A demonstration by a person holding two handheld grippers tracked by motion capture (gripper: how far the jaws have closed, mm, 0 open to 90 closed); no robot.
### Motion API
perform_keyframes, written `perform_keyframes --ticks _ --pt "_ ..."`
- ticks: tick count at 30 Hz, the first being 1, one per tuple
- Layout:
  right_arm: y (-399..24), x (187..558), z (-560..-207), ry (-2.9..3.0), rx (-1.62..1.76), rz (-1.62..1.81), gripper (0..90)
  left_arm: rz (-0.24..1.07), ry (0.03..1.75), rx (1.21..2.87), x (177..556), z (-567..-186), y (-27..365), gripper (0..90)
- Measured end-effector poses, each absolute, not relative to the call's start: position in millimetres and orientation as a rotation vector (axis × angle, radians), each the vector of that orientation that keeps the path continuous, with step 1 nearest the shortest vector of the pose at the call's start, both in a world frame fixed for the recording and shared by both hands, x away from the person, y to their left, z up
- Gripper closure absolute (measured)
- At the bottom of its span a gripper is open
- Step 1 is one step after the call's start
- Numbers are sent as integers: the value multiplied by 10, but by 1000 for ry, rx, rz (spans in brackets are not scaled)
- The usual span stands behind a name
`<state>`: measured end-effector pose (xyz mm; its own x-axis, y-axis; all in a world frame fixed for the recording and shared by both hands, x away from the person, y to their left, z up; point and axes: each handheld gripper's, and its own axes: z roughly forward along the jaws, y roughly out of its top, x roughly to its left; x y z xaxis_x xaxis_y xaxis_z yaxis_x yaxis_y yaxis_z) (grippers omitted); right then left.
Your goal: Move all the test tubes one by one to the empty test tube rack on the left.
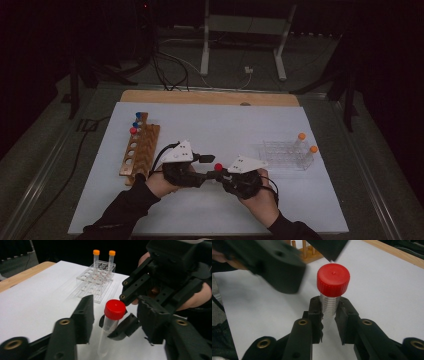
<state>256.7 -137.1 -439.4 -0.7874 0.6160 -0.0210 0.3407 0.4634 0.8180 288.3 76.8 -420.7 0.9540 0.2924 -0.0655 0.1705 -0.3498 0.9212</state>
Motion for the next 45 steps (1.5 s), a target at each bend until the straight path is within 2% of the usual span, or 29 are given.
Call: perform_keyframes --ticks 10,19,20,29,36,45 --pt "-1375 2564 -4389 2397 812 1243 747 160 307 1965 2909 -4226 683 696" --pt "-1400 2563 -4372 2363 808 1269 723 186 310 1950 2921 -4169 706 714" --pt "-1406 2563 -4366 2351 817 1275 668 190 309 1948 2926 -4151 719 714" --pt "-1500 2599 -4306 2306 865 1300 365 246 354 1919 2989 -3949 948 714" --pt "-1611 2649 -4267 2275 908 1309 198 319 411 1906 3038 -3809 1197 715" --pt "-1669 2669 -4257 2228 952 1319 34 402 478 1894 3044 -3689 1509 714"
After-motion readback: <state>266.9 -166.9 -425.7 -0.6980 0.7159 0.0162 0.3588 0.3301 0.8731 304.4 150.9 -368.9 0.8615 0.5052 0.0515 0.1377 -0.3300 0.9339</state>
